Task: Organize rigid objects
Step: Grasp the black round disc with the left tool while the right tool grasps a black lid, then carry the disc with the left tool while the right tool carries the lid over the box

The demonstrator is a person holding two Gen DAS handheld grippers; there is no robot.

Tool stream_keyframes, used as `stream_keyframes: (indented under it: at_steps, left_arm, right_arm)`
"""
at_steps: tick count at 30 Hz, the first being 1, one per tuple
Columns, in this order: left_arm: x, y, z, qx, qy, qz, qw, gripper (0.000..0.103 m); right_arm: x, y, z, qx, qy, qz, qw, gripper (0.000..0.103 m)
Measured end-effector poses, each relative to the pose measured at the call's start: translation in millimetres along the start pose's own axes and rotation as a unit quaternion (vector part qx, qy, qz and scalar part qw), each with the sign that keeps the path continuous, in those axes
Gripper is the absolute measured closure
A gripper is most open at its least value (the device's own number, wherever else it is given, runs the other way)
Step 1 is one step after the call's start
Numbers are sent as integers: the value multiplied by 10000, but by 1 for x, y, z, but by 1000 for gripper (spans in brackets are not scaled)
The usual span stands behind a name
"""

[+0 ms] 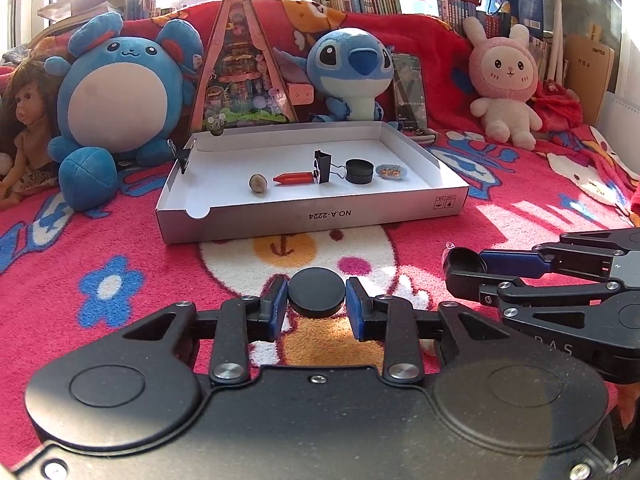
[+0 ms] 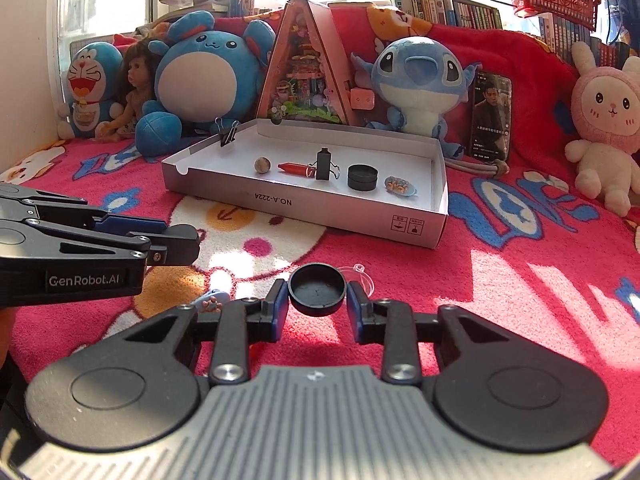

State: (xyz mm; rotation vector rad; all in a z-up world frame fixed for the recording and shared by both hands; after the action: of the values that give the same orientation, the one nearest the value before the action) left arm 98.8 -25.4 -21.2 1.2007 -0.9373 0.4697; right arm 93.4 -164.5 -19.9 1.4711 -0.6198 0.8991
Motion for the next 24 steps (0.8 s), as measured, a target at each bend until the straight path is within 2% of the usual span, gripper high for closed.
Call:
stream_keyframes:
  at_steps: [13,24]
  left_arm:
    - [33,-5,-25,214,202,129,9995,73]
    - [63,-24,-55,391,475,130,9980,73]
  right_arm:
    - [18,-6,11,-87,-192,55,9998,67]
    - [43,-21,21,-180,-317,91,9993,67]
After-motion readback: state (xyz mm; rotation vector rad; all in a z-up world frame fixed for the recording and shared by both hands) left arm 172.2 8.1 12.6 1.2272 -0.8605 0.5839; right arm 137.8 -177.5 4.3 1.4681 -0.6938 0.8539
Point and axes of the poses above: each gripper's, at about its wrist camera, not at the fingertips, and y roughly against the way its jaws point, z to its right, x to its top, the point moved 7 cm from there along -y, roughly the way its jaws point, and after that the axes turned 5 degrees about -x, right-handed, at the moved point
